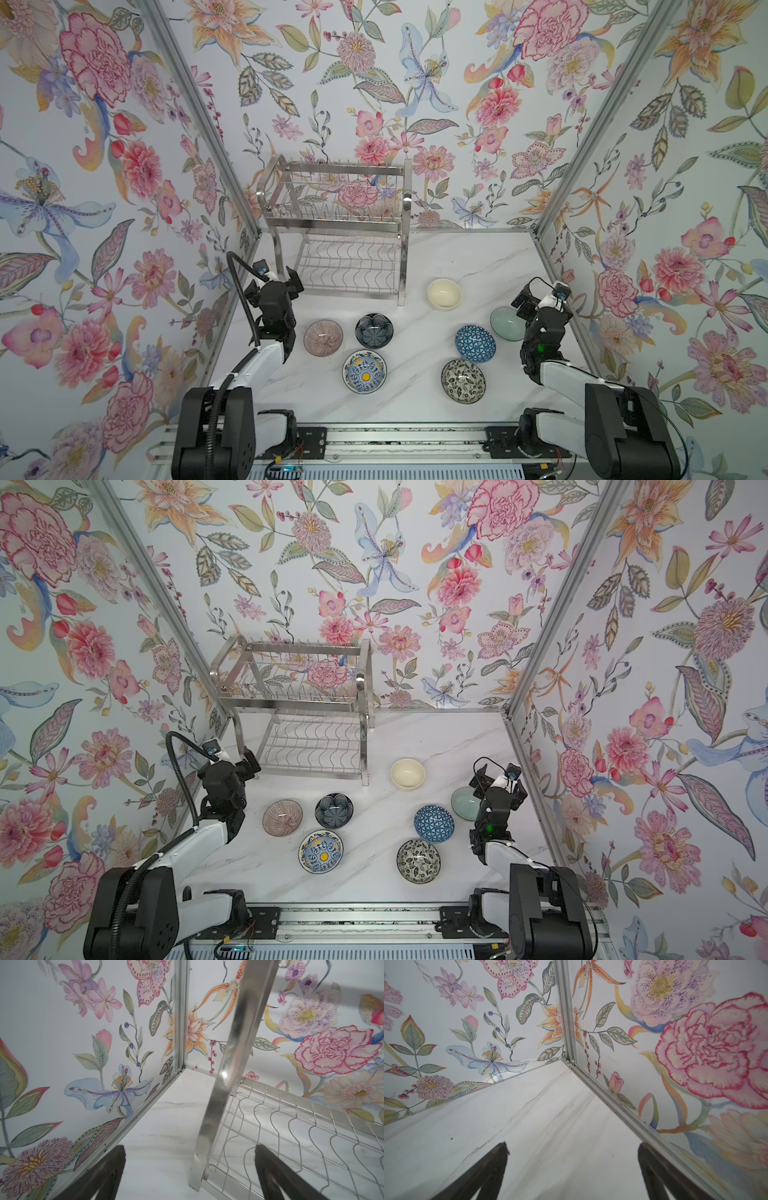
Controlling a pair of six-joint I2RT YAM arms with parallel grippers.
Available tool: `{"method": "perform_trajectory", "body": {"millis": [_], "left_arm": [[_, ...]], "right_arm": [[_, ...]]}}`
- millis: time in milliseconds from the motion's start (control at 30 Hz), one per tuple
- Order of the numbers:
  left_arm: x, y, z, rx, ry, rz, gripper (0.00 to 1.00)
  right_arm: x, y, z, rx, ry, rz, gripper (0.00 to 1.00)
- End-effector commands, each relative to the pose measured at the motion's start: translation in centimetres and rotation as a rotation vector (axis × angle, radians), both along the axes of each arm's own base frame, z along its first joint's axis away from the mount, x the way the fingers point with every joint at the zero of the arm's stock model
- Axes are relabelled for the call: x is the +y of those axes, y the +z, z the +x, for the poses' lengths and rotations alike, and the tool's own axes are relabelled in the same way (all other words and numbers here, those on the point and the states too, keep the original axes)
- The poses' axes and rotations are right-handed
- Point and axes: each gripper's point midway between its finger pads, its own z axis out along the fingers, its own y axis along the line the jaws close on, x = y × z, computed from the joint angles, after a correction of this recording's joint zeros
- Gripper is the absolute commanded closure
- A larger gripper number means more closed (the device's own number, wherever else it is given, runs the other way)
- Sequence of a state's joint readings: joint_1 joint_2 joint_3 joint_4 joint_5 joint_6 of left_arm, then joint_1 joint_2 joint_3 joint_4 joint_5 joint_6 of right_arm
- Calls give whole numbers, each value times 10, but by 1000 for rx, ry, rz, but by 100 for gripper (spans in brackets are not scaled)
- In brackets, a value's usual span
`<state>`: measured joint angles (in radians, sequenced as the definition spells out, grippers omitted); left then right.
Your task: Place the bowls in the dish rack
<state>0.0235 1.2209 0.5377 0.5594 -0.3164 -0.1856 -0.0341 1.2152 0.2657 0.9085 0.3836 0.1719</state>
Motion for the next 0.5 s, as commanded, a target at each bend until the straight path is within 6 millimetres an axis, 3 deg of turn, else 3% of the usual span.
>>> {"method": "perform_trajectory", "body": {"millis": [0, 200, 467], "left_arm": [[26, -4, -7, -2, 49, -182, 1], [57, -2, -4, -6, 104, -251, 2], [69, -13, 27, 74, 33, -315, 8]], "right_arm": [[9, -4, 1, 18, 49, 0, 2], [17, -1, 2, 7, 97, 1, 1], [76, 10, 11, -4, 410, -5, 3]]}}
